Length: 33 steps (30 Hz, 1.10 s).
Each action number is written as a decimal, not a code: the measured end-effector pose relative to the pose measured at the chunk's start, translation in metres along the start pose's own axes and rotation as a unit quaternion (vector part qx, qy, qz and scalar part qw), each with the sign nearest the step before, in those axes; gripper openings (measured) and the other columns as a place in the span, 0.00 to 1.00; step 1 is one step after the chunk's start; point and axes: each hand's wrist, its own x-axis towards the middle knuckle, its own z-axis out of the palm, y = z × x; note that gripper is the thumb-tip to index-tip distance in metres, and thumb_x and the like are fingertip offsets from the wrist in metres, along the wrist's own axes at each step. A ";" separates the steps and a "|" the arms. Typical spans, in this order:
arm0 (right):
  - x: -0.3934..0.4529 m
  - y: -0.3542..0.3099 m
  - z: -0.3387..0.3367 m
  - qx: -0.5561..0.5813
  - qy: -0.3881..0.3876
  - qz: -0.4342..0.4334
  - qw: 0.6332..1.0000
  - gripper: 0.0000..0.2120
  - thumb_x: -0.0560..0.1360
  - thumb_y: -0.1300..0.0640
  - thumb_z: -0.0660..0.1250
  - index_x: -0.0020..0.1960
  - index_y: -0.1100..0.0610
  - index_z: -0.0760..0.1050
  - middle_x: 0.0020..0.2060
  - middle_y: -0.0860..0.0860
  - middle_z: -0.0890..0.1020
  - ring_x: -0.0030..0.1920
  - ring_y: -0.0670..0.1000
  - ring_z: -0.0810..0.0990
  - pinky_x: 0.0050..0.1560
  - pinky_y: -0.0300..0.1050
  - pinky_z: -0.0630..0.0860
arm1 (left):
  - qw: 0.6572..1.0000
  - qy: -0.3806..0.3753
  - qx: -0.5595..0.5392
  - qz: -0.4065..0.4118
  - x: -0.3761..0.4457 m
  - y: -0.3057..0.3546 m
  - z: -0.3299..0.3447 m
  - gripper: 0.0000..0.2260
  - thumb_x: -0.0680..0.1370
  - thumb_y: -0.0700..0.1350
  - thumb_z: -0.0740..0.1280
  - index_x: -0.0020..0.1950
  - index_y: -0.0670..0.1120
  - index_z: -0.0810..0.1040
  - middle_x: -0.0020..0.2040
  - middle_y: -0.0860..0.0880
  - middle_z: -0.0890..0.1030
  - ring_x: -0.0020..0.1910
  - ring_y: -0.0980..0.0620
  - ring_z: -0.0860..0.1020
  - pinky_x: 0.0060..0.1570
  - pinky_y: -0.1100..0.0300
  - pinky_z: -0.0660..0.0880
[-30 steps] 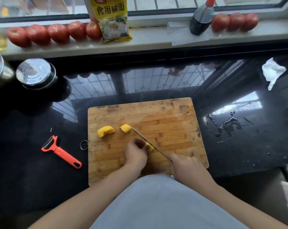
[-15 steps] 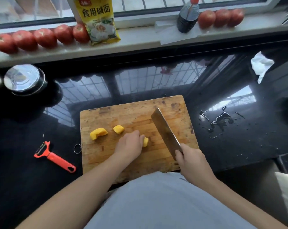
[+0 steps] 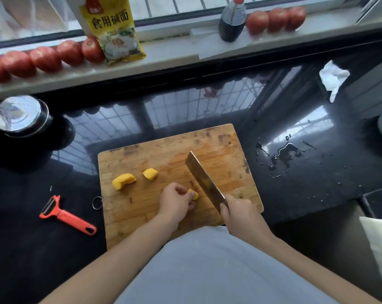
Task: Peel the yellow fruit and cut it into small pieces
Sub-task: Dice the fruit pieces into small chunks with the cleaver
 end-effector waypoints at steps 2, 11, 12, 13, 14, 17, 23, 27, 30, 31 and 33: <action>-0.001 0.001 0.002 -0.009 -0.005 -0.014 1.000 0.11 0.84 0.52 0.57 0.43 0.49 0.67 0.35 0.47 0.76 0.37 0.47 0.76 0.33 0.42 0.71 | 0.999 0.011 -0.047 -0.012 -0.002 -0.002 0.000 0.05 0.79 0.39 0.73 0.53 0.44 0.78 0.51 0.44 0.83 0.46 0.50 0.85 0.46 0.55 0.85; -0.007 0.020 0.009 -0.136 0.034 -0.135 0.981 0.08 0.82 0.53 0.56 0.44 0.51 0.66 0.34 0.48 0.76 0.37 0.61 0.80 0.35 0.55 0.76 | 0.992 0.023 -0.119 -0.034 0.003 -0.013 0.007 0.09 0.78 0.32 0.72 0.45 0.44 0.76 0.49 0.39 0.82 0.48 0.41 0.84 0.47 0.50 0.84; -0.007 0.022 0.011 -0.148 0.040 -0.143 0.978 0.06 0.81 0.53 0.57 0.45 0.51 0.68 0.35 0.49 0.78 0.37 0.62 0.80 0.33 0.55 0.75 | 0.992 0.025 -0.118 -0.034 0.003 -0.013 0.008 0.09 0.78 0.32 0.72 0.44 0.43 0.76 0.48 0.39 0.81 0.48 0.41 0.84 0.46 0.51 0.83; -0.006 0.022 0.011 -0.165 0.048 -0.155 0.973 0.05 0.80 0.54 0.59 0.46 0.51 0.71 0.34 0.50 0.78 0.34 0.62 0.80 0.30 0.53 0.74 | 0.992 0.030 -0.115 -0.035 0.003 -0.013 0.008 0.09 0.77 0.32 0.73 0.44 0.43 0.76 0.48 0.39 0.81 0.48 0.41 0.83 0.45 0.52 0.83; -0.006 0.023 0.012 -0.181 0.054 -0.167 0.968 0.03 0.78 0.55 0.63 0.45 0.52 0.73 0.32 0.50 0.78 0.30 0.61 0.79 0.25 0.51 0.70 | 0.992 0.033 -0.115 -0.035 0.003 -0.013 0.008 0.09 0.76 0.32 0.74 0.44 0.42 0.77 0.48 0.40 0.82 0.48 0.41 0.83 0.44 0.53 0.83; -0.004 0.021 0.010 -0.214 0.064 -0.192 0.956 0.12 0.66 0.61 0.75 0.37 0.53 0.72 0.24 0.48 0.72 0.18 0.56 0.71 0.20 0.40 0.48 | 0.996 0.049 -0.063 -0.029 0.002 -0.013 0.010 0.09 0.73 0.35 0.77 0.48 0.45 0.81 0.48 0.46 0.86 0.50 0.44 0.84 0.52 0.48 0.83; -0.006 0.029 0.005 -0.223 0.055 -0.190 0.955 0.14 0.63 0.62 0.77 0.36 0.52 0.71 0.22 0.47 0.71 0.17 0.54 0.69 0.19 0.40 0.47 | 0.997 0.071 0.009 -0.009 0.000 -0.007 0.013 0.09 0.73 0.39 0.75 0.51 0.47 0.83 0.50 0.49 0.85 0.52 0.46 0.81 0.57 0.51 0.79; 0.004 0.033 0.012 -0.215 0.038 -0.156 0.963 0.14 0.74 0.61 0.67 0.38 0.51 0.63 0.26 0.47 0.70 0.25 0.59 0.76 0.22 0.50 0.71 | 0.996 0.074 0.030 -0.029 0.001 -0.002 0.012 0.06 0.74 0.43 0.76 0.46 0.47 0.80 0.48 0.47 0.84 0.48 0.46 0.80 0.42 0.56 0.73; 0.027 0.004 0.017 -0.167 -0.011 -0.130 0.977 0.08 0.82 0.57 0.56 0.44 0.52 0.65 0.40 0.51 0.81 0.41 0.60 0.82 0.38 0.52 0.75 | 0.997 0.070 0.027 -0.027 0.002 -0.001 0.011 0.06 0.74 0.43 0.76 0.48 0.48 0.81 0.46 0.48 0.85 0.49 0.46 0.82 0.44 0.56 0.75; 0.033 -0.003 0.019 -0.161 -0.003 -0.134 0.978 0.08 0.83 0.56 0.55 0.45 0.53 0.66 0.42 0.51 0.82 0.42 0.60 0.82 0.38 0.51 0.75 | 0.997 0.068 0.030 -0.024 0.002 0.000 0.011 0.07 0.74 0.43 0.76 0.48 0.49 0.81 0.46 0.48 0.85 0.49 0.46 0.82 0.45 0.56 0.75; 0.037 -0.011 0.019 -0.138 0.024 -0.135 0.981 0.10 0.84 0.54 0.55 0.46 0.54 0.69 0.40 0.50 0.82 0.40 0.59 0.82 0.38 0.52 0.77 | 0.997 0.066 0.040 -0.021 0.001 0.001 0.011 0.07 0.74 0.44 0.76 0.48 0.49 0.80 0.47 0.48 0.84 0.50 0.46 0.82 0.45 0.55 0.76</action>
